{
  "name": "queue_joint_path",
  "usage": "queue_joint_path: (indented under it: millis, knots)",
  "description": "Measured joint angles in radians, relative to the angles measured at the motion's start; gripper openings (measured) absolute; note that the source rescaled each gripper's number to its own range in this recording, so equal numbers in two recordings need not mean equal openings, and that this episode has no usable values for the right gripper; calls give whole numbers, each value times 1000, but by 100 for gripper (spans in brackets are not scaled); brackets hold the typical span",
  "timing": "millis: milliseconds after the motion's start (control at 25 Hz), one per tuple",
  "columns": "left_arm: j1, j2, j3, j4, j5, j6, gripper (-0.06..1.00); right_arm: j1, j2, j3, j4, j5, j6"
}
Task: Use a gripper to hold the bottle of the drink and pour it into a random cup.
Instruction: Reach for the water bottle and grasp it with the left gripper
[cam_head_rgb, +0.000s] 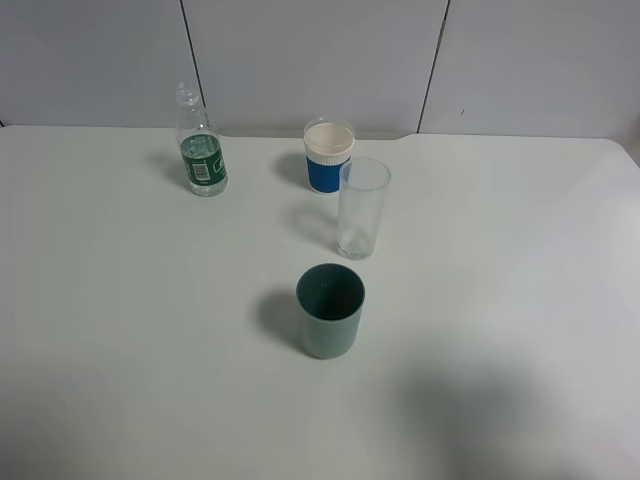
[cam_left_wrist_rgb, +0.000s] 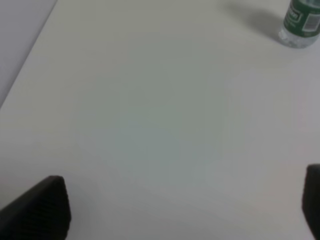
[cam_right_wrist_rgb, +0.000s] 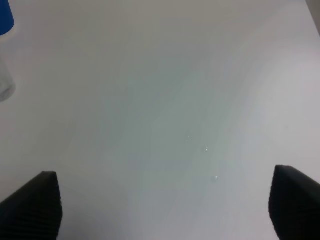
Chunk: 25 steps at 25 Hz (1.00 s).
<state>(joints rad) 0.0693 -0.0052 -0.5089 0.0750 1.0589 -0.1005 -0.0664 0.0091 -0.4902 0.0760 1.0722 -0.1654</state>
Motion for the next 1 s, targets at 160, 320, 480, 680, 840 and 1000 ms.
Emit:
queue_joint_path:
  millis: [160, 320, 480, 680, 840, 1000]
  knots:
    - [0, 0, 0, 0, 0, 0, 100, 0, 0, 0, 0, 0, 0]
    - [0, 0, 0, 0, 0, 0, 100, 0, 0, 0, 0, 0, 0]
    - [0, 0, 0, 0, 0, 0, 100, 0, 0, 0, 0, 0, 0]
    - [0, 0, 0, 0, 0, 0, 100, 0, 0, 0, 0, 0, 0]
    - [0, 0, 0, 0, 0, 0, 100, 0, 0, 0, 0, 0, 0]
    - [0, 0, 0, 0, 0, 0, 100, 0, 0, 0, 0, 0, 0]
